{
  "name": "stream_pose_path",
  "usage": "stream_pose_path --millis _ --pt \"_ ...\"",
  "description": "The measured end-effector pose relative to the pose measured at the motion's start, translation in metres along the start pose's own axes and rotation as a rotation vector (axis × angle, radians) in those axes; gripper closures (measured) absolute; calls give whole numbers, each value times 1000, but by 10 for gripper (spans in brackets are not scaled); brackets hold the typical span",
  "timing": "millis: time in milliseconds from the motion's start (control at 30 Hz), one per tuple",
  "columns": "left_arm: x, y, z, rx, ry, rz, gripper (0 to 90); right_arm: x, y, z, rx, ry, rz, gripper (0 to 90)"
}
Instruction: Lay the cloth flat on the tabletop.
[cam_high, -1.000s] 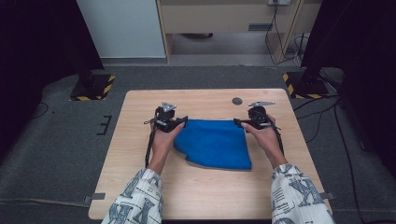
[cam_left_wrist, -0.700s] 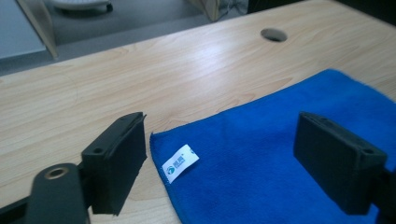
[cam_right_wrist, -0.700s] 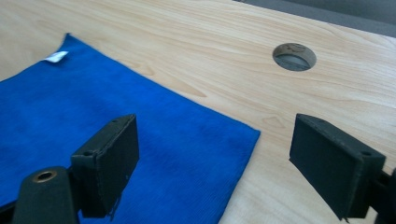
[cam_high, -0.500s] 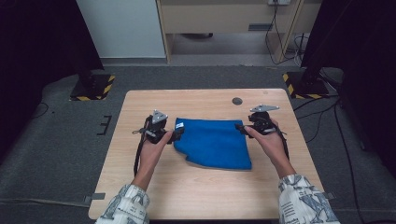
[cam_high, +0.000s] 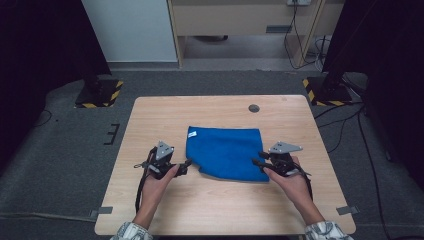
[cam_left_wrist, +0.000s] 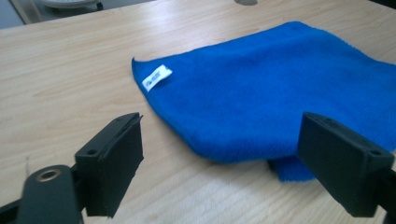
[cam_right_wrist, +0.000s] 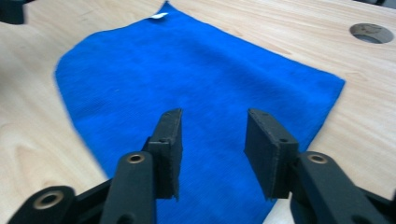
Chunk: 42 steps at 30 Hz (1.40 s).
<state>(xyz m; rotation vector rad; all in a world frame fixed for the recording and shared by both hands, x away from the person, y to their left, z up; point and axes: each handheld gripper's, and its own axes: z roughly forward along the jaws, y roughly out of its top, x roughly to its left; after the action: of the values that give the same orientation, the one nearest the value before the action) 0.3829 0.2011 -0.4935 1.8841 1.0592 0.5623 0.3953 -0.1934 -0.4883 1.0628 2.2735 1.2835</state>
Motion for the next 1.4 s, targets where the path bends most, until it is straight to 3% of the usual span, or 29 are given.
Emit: stream_pose_path --millis 100,200,300,433,500,733,900,1233,1400 --pt "2 -10 0 46 7 11 202 5 -10 -7 -31 22 17 668" --pt "9 -11 -4 42 32 10 239 8 -18 -13 -33 35 20 717" --pt "10 -14 -4 41 27 -19 283 11 -23 -19 -38 37 5 742" --pt "4 -14 3 80 38 31 308 15 -28 -19 -23 33 -10 741" --pt "1 -14 7 94 55 73 299 17 -29 -16 -21 41 -1 720" --pt "-2 -17 17 128 32 75 269 28 -30 -2 20 58 -24 551" --pt "0 -18 21 141 45 70 264 33 -32 4 53 53 -53 446" --pt "-6 -19 35 169 27 87 212 39 -34 14 95 64 -101 472" --pt "-5 -19 33 157 29 81 213 40 -35 18 107 75 -124 472"
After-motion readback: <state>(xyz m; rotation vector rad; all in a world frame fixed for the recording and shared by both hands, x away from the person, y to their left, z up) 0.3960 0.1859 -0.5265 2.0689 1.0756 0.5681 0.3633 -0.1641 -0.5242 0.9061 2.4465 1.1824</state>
